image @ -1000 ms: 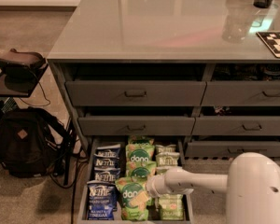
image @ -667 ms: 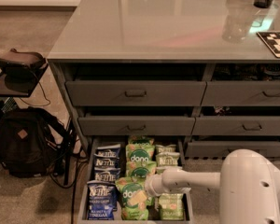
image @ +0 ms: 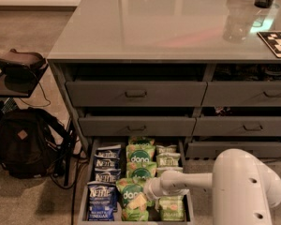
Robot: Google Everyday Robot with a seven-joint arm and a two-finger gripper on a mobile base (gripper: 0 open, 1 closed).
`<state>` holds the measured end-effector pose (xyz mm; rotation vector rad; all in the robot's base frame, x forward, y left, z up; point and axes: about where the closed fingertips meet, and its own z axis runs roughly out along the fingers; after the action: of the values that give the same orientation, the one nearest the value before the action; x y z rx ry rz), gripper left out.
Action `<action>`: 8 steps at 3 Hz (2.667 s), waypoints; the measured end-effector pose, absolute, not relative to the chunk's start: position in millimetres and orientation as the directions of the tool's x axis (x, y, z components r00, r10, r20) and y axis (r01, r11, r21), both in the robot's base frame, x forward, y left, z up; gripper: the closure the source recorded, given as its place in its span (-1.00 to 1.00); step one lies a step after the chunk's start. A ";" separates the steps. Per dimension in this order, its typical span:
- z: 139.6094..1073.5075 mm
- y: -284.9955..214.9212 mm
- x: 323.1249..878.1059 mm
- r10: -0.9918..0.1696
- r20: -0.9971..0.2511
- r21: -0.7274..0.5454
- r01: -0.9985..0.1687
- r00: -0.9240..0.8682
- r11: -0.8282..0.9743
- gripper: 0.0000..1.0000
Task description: Pick green rice chip bag from bottom drawer and place on counter
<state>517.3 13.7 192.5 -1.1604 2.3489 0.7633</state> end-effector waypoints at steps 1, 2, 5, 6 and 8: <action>179.9 19.0 509.6 -0.595 -0.556 0.328 -0.811 -0.580 0.485 -1.00; 179.6 19.2 509.2 -0.596 -0.555 0.329 -0.811 -0.581 0.484 -1.00; 182.7 19.1 509.1 -0.595 -0.555 0.329 -0.811 -0.581 0.484 0.30; 189.2 10.5 503.2 -0.583 -0.552 0.324 -0.797 -0.597 0.510 0.77; 263.3 -26.9 505.2 -0.541 -0.572 0.251 -0.759 -0.616 0.600 1.00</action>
Offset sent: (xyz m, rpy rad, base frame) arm -0.0068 0.0048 -0.0114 0.0082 0.0356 0.0175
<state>505.2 -26.9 263.3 -1.0357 2.3874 0.6695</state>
